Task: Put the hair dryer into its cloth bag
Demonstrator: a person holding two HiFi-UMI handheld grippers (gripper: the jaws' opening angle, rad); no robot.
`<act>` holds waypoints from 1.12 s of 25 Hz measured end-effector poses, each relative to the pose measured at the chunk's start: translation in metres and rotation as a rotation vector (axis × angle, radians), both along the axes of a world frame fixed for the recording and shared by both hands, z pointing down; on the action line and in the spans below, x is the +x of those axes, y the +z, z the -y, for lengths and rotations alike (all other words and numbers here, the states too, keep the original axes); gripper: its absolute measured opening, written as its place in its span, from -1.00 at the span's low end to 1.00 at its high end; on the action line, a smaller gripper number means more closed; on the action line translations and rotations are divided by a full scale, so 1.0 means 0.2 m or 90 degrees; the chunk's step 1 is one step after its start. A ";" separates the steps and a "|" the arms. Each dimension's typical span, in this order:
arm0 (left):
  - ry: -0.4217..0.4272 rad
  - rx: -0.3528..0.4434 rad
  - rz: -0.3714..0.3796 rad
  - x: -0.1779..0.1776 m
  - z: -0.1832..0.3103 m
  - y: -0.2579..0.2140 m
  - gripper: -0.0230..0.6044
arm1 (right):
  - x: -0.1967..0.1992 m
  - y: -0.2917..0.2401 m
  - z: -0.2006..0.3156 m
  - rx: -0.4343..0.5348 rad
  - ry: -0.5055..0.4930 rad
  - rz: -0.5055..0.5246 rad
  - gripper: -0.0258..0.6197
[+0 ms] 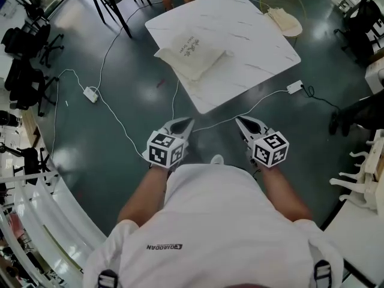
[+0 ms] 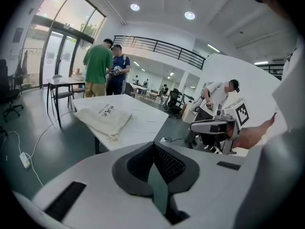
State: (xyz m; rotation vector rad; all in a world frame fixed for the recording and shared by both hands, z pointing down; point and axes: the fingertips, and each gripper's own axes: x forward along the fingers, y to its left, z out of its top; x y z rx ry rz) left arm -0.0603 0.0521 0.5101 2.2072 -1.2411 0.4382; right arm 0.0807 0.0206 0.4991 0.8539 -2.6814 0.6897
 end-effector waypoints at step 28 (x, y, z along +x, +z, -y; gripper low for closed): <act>0.113 0.026 0.002 -0.45 0.15 -0.12 -0.84 | -0.49 -0.11 -0.04 0.017 0.098 -0.021 -0.85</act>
